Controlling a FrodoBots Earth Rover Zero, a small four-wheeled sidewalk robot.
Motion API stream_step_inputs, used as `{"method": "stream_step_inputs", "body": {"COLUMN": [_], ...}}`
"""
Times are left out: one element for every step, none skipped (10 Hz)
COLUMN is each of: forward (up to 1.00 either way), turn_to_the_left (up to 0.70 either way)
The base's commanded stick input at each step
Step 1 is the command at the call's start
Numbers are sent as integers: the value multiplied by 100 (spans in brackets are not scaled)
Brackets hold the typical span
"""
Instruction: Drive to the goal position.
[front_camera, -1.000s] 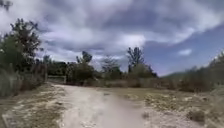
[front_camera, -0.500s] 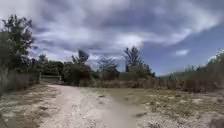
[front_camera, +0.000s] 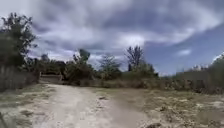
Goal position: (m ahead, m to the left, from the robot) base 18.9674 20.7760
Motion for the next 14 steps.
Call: {"method": "stream_step_inputs", "body": {"forward": [85, 85, 85, 85, 85, 85, 85, 85, 85, 85, 85, 85, 85, 85], "turn_to_the_left": [1, 3, 34, 34, 28, 15, 1, 0, 0, 19, 27, 34, 27, 0]}}
